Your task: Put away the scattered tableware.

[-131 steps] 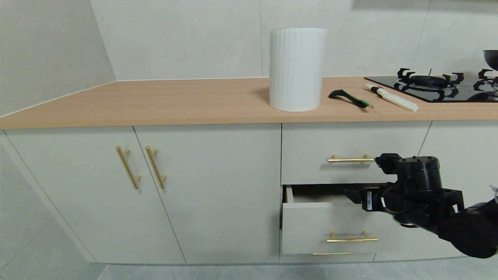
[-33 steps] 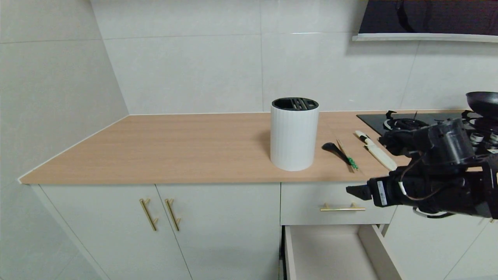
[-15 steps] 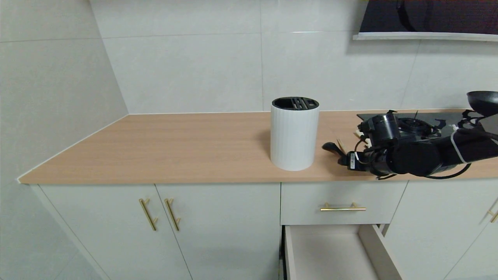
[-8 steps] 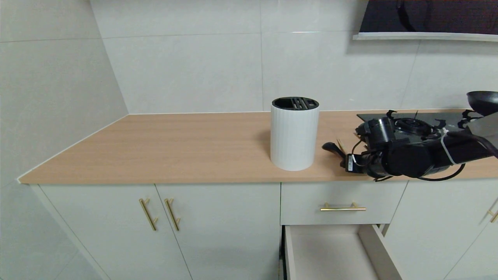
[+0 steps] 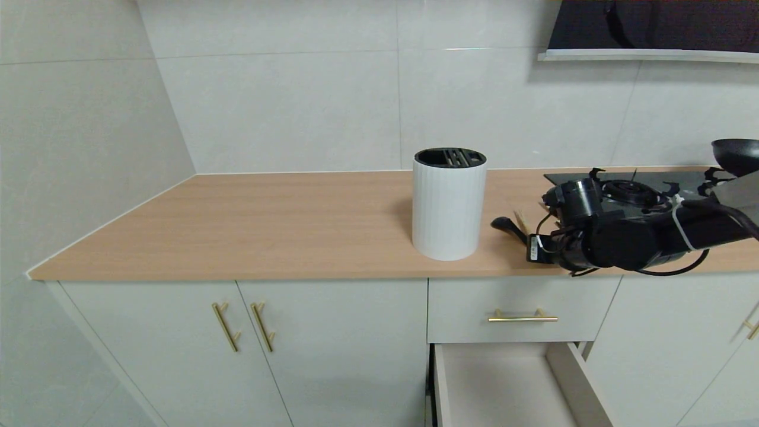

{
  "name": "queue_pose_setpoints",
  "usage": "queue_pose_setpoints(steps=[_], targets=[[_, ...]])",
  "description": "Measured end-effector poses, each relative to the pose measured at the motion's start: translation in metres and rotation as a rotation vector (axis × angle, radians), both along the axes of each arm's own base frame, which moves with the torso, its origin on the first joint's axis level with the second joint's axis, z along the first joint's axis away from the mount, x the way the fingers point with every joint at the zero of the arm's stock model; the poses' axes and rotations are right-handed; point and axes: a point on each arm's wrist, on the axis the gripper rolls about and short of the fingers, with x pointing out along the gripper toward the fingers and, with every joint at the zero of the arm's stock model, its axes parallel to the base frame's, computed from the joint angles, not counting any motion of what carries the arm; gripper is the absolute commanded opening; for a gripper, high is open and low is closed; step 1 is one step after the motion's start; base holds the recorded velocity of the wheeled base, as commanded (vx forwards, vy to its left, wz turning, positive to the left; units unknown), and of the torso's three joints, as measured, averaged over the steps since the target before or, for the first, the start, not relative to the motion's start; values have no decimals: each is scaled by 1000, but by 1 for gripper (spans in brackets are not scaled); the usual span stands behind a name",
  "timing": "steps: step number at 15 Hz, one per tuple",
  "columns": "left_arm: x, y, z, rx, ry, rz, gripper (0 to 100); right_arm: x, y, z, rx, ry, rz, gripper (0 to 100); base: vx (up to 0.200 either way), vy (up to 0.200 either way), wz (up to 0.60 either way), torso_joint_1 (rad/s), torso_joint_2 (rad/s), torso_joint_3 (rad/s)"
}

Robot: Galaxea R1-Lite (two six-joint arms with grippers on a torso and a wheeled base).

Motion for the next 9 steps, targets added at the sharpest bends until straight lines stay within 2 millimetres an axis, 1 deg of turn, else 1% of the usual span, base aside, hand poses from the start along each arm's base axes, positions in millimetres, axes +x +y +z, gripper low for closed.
queue_pose_setpoints(steps=[2, 3, 5, 7, 9], targets=[[0, 0, 0, 0, 0, 0, 100, -6, -4, 10, 5, -13, -6, 0, 0, 0, 0, 0, 0, 0], [0, 0, 0, 0, 0, 0, 100, -13, -7, 17, 10, -21, -5, 0, 0, 0, 0, 0, 0, 0], [0, 0, 0, 0, 0, 0, 100, -33, -12, 39, 24, -48, 4, 0, 0, 0, 0, 0, 0, 0], [0, 0, 0, 0, 0, 0, 100, -65, -18, 62, 30, -33, 26, 0, 0, 0, 0, 0, 0, 0], [0, 0, 0, 0, 0, 0, 100, -102, -23, 82, 57, -1, 86, 0, 0, 0, 0, 0, 0, 0]])
